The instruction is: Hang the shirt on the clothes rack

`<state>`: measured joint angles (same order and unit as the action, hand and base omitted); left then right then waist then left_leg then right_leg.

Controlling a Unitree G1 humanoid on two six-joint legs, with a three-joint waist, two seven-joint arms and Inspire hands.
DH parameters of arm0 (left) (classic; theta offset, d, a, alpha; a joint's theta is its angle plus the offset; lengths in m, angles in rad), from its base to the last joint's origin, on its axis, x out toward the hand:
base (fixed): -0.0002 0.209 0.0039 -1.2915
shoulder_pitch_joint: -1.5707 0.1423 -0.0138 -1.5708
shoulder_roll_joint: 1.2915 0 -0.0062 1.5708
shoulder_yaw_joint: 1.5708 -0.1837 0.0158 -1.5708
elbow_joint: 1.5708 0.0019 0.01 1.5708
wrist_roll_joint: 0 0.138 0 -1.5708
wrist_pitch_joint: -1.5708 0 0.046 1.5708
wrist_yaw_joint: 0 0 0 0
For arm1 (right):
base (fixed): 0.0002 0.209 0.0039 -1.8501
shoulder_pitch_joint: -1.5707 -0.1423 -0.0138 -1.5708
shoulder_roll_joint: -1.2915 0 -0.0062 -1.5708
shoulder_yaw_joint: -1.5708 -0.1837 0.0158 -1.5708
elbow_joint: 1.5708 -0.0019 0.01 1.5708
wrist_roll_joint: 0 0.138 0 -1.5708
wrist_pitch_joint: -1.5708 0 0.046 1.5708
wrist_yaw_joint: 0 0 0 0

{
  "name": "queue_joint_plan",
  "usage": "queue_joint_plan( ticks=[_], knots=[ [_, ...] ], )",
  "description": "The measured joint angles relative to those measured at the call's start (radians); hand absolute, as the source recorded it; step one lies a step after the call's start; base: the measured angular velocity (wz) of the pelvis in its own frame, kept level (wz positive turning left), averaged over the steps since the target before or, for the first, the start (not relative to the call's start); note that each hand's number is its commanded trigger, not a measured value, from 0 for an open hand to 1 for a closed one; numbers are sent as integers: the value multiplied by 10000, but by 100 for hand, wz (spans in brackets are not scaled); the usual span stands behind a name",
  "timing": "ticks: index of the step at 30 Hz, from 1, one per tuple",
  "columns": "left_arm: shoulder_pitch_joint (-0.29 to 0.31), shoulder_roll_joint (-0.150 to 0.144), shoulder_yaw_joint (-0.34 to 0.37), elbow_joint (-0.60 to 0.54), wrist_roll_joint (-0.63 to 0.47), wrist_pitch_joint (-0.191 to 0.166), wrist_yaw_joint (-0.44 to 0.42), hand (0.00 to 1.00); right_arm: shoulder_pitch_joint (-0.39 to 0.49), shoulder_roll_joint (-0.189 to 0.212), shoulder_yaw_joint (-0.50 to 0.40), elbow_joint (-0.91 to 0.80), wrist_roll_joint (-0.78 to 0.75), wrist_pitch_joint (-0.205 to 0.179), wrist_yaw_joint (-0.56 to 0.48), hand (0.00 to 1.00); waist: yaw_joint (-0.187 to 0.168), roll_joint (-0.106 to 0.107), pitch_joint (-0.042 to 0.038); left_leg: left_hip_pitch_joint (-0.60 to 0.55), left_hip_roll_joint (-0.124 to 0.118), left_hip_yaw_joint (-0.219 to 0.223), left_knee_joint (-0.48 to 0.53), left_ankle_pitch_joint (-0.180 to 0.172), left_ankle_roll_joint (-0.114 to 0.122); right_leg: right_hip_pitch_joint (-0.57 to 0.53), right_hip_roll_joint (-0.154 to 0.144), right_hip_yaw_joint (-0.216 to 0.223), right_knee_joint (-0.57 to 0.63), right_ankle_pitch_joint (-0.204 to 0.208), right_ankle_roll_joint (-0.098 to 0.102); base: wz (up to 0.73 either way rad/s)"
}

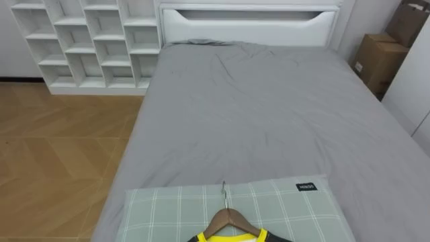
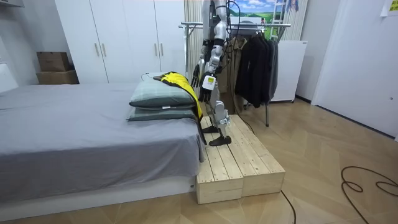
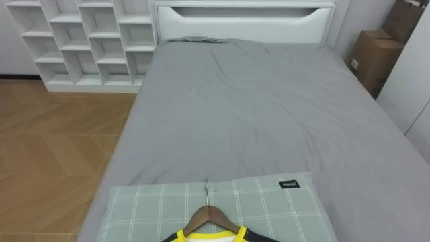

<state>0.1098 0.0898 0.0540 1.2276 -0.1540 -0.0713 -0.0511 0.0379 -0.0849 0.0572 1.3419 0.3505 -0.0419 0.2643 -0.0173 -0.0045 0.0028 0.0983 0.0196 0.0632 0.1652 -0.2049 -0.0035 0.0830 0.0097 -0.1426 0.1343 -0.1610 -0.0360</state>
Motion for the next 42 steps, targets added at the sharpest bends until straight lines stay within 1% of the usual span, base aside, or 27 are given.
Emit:
queue_joint_plan(
  ticks=[14,21,26,28,29,33,37,39,40,41,42],
  knots=[
    [12,6,38,11,48,-18,-36,0,-4,-29,-93,-13,-40,-1,5,0,18,-38,-10,11,0,40,-3,0,1,-97,-26,30,25,-2,4,0],
    [122,-24,222,11,59,-26,99,0,99,-15,-233,13,220,-8,27,0,6,-51,14,78,4,38,-5,1,1,39,-15,12,3,-2,3,0],
    [132,-95,230,75,-83,-29,737,0,93,2,-201,184,576,5,-10,0,60,-63,17,185,3,91,-21,0,1,59,-5,25,6,-4,5,-2],
    [101,-113,244,75,-82,-28,1034,0,129,0,-200,199,745,19,-37,0,179,-57,16,192,6,136,-21,0,1,63,-5,21,9,-3,6,-5],
    [108,-114,312,73,-78,-28,1182,0,173,0,-182,199,778,49,-54,0,251,-63,17,194,7,138,-21,0,1,61,-6,18,12,-2,6,0],
    [213,-120,712,44,-78,-16,1823,0,163,4,-175,186,781,118,-237,0,281,-79,19,195,8,131,-27,0,1,54,-5,20,9,-2,6,0],
    [398,-91,935,34,53,-16,2910,0,156,3,-6,175,808,114,-399,0,296,-75,22,268,8,129,-28,0,0,123,-1,11,10,0,5,0],
    [474,-56,1307,25,413,-14,3362,0,177,7,-34,143,712,112,-454,0,278,-76,26,290,4,34,-26,-3,3,177,-4,12,11,-3,5,8],
    [493,-30,1567,-81,722,-17,3797,0,160,1,-31,128,645,112,-501,0,287,-85,28,285,3,24,-32,-14,18,168,1,17,11,-41,16,9],
    [530,-14,1659,-187,879,-19,4034,0,144,-2,-32,120,580,112,-538,0,292,-81,25,283,4,9,-31,-23,31,166,6,12,11,-46,22,8],
    [645,8,1799,-503,1155,-26,4534,0,136,-13,-17,104,489,106,-611,0,296,-83,23,287,4,-27,-31,-28,40,184,10,-2,13,-47,23,8]
  ],
)
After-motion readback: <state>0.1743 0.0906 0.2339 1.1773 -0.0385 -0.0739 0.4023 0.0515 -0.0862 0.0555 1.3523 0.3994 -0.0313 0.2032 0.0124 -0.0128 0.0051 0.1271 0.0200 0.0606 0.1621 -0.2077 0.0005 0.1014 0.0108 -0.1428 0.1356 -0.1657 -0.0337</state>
